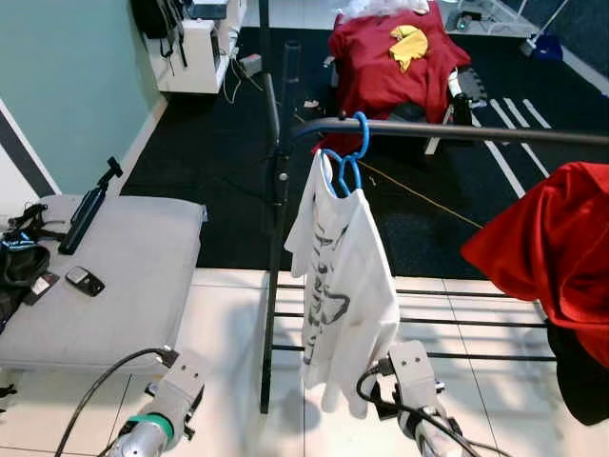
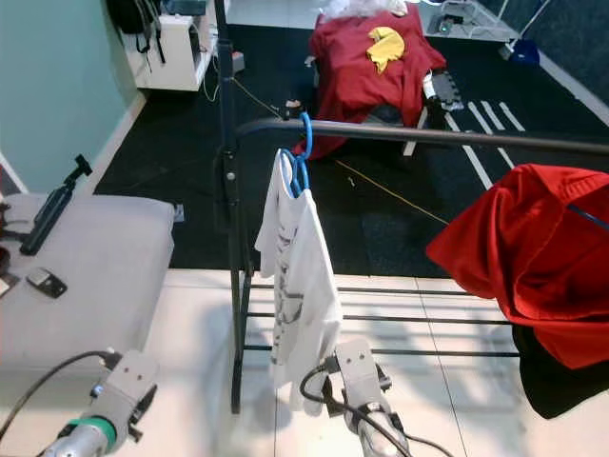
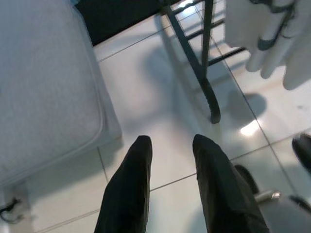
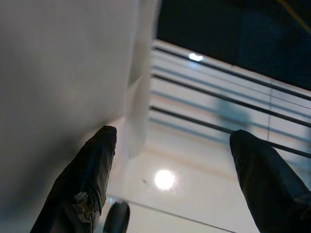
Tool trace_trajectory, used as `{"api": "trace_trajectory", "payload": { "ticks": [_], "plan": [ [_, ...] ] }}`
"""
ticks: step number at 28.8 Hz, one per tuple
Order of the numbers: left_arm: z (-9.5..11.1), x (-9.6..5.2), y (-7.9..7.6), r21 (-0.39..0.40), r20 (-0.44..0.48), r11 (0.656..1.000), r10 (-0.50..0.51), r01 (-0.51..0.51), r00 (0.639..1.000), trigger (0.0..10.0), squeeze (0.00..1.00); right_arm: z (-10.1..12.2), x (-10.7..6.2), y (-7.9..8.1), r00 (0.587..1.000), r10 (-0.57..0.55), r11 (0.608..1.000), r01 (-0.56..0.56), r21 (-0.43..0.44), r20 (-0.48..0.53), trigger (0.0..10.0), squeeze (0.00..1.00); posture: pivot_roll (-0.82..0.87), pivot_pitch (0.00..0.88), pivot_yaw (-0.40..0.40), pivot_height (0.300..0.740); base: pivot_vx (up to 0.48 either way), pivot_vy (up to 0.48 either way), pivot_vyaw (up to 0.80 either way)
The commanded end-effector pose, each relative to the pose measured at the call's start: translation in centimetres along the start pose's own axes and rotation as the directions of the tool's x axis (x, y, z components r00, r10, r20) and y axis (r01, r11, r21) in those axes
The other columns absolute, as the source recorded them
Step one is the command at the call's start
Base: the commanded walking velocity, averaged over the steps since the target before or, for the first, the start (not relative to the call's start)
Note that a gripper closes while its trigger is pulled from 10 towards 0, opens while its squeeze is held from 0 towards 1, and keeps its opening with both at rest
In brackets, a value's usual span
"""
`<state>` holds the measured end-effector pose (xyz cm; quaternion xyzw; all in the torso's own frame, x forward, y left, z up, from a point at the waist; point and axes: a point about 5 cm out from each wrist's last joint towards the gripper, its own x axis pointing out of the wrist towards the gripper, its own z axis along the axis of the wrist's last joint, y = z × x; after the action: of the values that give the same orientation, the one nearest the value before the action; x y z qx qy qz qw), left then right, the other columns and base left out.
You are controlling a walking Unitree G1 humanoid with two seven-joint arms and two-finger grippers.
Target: Hang hanger
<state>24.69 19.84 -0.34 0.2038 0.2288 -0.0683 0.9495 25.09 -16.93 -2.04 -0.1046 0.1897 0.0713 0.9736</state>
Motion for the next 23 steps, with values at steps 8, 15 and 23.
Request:
{"api": "trace_trajectory", "payload": {
  "ticks": [8, 15, 23],
  "plan": [
    [0.9, 0.8, -4.5, -0.03, -0.034, 0.999, -0.042, 0.041, 0.999, 10.0, 0.0, -1.7, -1.1, -1.1, 0.999, 0.0, 1.0, -0.001, -0.021, -0.043, 10.0, 0.0, -0.01, 0.199, -0.003, 0.74, 0.0, 0.0, 0.0],
    [1.4, 1.3, -4.3, -0.023, -0.003, 0.999, 0.026, -0.026, 1.0, 10.0, 0.0, -1.4, -0.7, -1.5, 0.998, 0.011, 0.999, -0.013, -0.039, -0.059, 10.0, 0.0, 0.03, 0.176, -0.05, 0.74, 0.0, 0.0, 0.0],
    [-2.8, -2.3, -3.8, -0.122, -0.058, 0.972, 0.196, -0.202, 0.979, 10.0, 0.0, -1.3, -0.4, -1.2, 0.992, 0.094, 0.99, -0.102, -0.093, -0.082, 10.0, 0.0, 0.06, 0.172, -0.121, 0.74, 0.0, 0.0, 0.0]
  ]
}}
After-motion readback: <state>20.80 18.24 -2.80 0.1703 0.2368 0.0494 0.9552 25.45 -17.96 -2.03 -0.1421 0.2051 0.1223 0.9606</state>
